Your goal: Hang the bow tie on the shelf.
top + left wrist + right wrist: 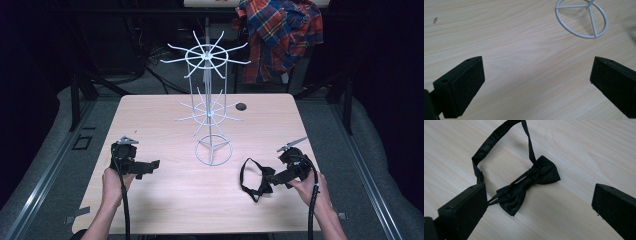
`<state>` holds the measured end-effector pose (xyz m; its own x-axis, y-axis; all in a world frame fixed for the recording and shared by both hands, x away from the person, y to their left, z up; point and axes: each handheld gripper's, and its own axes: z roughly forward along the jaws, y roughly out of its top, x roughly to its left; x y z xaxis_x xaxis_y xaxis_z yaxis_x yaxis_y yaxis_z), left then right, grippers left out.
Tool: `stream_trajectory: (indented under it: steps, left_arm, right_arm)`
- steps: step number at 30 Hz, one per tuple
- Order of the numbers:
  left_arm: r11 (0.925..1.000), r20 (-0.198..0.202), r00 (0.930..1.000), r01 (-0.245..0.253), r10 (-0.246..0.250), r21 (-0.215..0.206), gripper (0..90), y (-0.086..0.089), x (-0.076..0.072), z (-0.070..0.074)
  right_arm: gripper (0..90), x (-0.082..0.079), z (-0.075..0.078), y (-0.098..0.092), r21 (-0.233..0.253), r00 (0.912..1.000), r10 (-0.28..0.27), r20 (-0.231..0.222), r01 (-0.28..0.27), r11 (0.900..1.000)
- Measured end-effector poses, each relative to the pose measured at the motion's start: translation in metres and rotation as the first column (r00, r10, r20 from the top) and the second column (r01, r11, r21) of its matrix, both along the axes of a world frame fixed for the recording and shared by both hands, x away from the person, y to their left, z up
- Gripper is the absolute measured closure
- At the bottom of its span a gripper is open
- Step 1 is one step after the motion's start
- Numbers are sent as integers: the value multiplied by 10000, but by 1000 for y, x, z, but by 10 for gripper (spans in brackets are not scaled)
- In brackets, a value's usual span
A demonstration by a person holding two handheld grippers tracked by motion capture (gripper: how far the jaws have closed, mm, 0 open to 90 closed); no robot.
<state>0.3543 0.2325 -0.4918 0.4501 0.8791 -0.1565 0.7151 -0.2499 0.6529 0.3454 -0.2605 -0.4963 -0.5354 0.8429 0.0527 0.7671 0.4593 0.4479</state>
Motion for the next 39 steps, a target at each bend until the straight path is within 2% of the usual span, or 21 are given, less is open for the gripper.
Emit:
stream_trajectory:
  steps: [4, 6, 7, 9, 10, 12, 13, 14, 17, 20, 21, 22, 23, 25, 26, 28, 29, 30, 38, 39]
  left_arm:
    - [10000, -25, 10000, 10, -10, 24, 0, 1, -1, 0]
    - [10000, -21, 10000, 12, -12, 55, 0, 3, -4, 0]
    - [10000, -56, 10000, -8, 9, 37, 0, 3, -5, 0]
    - [10000, -47, 10000, -38, 38, 28, 0, 5, -6, 0]
    - [9999, -24, 9999, -98, 98, 39, 0, 7, -7, 1]
    - [9999, -37, 9999, -98, 98, 49, 0, 8, -8, 1]
    - [9999, -80, 9998, -166, 166, 6, 0, 10, -9, 0]
    - [9999, -80, 9998, -166, 166, 6, 0, 10, -9, 0]
    - [9997, -97, 9996, -252, 252, -32, 0, 14, -10, -1]
    - [9996, -104, 9995, -298, 298, -17, 0, 16, -11, -2]
    - [9995, -112, 9994, -329, 328, -37, 0, 17, -12, -3]
    - [9995, -112, 9994, -329, 328, -37, 0, 17, -12, -3]
    - [9994, -113, 9993, -350, 350, 1, 0, 19, -13, -2]
    - [9993, -135, 9992, -365, 365, -19, 0, 20, -14, -2]
    - [9991, -113, 9991, -410, 409, -48, 0, 21, -15, -2]
    - [9991, -146, 9990, -427, 426, -48, 0, 23, -16, -2]
    - [9989, -148, 9989, -454, 453, -65, 0, 24, -16, -2]
    - [9991, -169, 9989, -427, 426, -50, 0, 24, -18, -1]
    - [9991, -144, 9991, -400, 401, 106, 0, 21, -19, 0]
    - [9992, -145, 9991, -391, 393, 98, 0, 21, -18, 0]
  right_arm:
    - [11, 5, -2, 3, 222, 10000, 67, -45, -66, 9997]
    - [14, 9, -2, 8, -38, 9999, 170, -25, -170, 9998]
    - [14, 11, -3, 11, 70, 9996, 269, -61, -269, 9996]
    - [14, 13, -3, 13, -78, 9992, 382, -85, -382, 9992]
    - [17, 17, -3, 19, -262, 9988, 478, -67, -479, 9985]
    - [20, 19, -5, 23, -151, 9988, 493, -57, -493, 9987]
    - [25, 23, -6, 28, -234, 9977, 665, -134, -668, 9975]
    - [43, 24, -8, 31, -237, 9986, 532, -12, -532, 9983]
    - [107, 30, -9, 35, -517, 9974, 703, -164, -710, 9961]
    - [151, 34, -13, 37, -343, 9967, 771, -247, -779, 9964]
    - [200, 38, -15, 40, -507, 9963, 784, -359, -802, 9955]
    - [200, 38, -15, 40, -507, 9963, 784, -359, -802, 9955]
    - [266, 43, -18, 42, -602, 9955, 830, -460, -857, 9945]
    - [297, 44, -20, 45, -496, 9964, 703, -475, -727, 9961]
    - [323, 46, -21, 45, -700, 9957, 767, -518, -802, 9943]
    - [399, 48, -23, 47, -807, 9954, 687, -665, -740, 9940]
    - [421, 48, -25, 47, -803, 9967, 561, -581, -606, 9949]
    - [470, 49, -25, 46, -1074, 9964, 522, -673, -592, 9925]
    - [517, 46, -27, 43, -1071, 9967, 264, -771, -347, 9936]
    - [544, 46, -29, 43, -1048, 9970, 167, -761, -247, 9942]
